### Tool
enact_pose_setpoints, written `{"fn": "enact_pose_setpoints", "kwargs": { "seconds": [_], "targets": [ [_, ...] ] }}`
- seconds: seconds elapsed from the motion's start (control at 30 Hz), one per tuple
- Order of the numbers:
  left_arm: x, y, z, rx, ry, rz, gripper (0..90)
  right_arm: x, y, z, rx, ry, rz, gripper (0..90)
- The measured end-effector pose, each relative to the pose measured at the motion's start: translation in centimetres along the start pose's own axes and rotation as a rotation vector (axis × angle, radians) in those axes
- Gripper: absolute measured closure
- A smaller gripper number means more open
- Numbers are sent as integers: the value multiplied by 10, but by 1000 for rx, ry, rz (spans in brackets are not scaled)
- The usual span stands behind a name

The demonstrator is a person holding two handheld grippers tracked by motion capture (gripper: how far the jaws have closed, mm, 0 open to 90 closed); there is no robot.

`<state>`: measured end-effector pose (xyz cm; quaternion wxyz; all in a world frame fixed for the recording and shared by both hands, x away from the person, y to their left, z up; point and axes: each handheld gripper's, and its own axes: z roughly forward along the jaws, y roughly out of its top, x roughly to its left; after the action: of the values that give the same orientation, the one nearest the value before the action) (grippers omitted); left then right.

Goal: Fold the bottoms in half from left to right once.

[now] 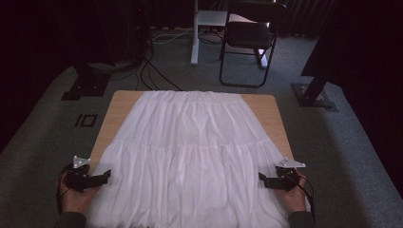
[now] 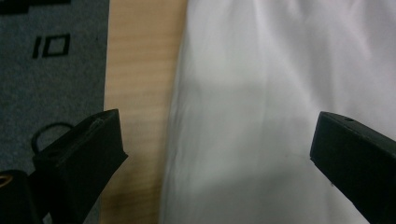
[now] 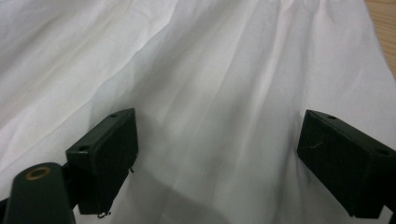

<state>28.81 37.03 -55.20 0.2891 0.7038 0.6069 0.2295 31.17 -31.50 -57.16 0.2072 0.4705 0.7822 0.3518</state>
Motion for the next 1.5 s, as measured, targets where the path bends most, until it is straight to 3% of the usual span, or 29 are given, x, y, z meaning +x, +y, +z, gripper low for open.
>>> {"fn": "enact_pose_setpoints", "kwargs": {
  "seconds": [0.1, 0.2, 0.3, 0.4, 0.47, 0.5, 0.53, 0.57, 0.63, 0.7, 0.8, 0.93, 1.03, 1.1, 1.2, 1.27, 1.5],
  "targets": [
    [-2, -4, 2, 5, -3, 10, 25, 0, 0, 0, -1, -1, 2, 123],
    [-7, -5, 1, 9, -33, 49, 25, 0, 0, 0, -1, -2, 3, 124],
    [-15, -8, 1, 22, -14, 86, 25, 0, 0, 0, -1, -3, 4, 125],
    [-17, -8, -3, 16, -12, 81, 76, 0, 0, 0, -2, -3, 3, 127],
    [-17, -8, -5, 10, -18, 88, 264, 0, 0, -1, -2, -4, 3, 132],
    [-16, -7, -10, 5, -36, 101, 264, 1, -1, -1, -4, -7, 8, 152],
    [-16, -6, -10, 5, -41, 101, 560, -1, 0, -9, 10, -9, 15, 414],
    [-16, -6, -11, 6, -45, 100, 645, -4, 0, -16, 5, -12, 27, 445],
    [-17, -6, -11, 4, -59, 114, 782, -14, 1, -32, -43, -60, 67, 432],
    [-19, -6, -11, 3, -44, 136, 843, -25, -2, -44, -38, -109, 94, 376],
    [-20, -5, -11, 12, -26, 164, 861, -37, -12, -53, -6, -179, 103, 305],
    [-17, -3, -11, 24, 38, 197, 867, -44, -26, -51, 56, -141, 126, 228],
    [-8, -1, -11, 28, 80, 196, 871, -41, -30, -46, 84, -122, 118, 246],
    [-1, 0, -11, 23, 102, 190, 873, -40, -28, -45, 84, -94, 106, 331],
    [12, 3, -14, 8, 139, 178, 875, -41, -24, -48, 93, -95, 104, 682],
    [23, 7, -17, 1, 166, 166, 876, -44, -23, -48, 96, -116, 121, 826],
    [62, 26, -22, -6, 282, 130, 878, -48, -26, -47, 70, -179, 137, 881]
  ]
}}
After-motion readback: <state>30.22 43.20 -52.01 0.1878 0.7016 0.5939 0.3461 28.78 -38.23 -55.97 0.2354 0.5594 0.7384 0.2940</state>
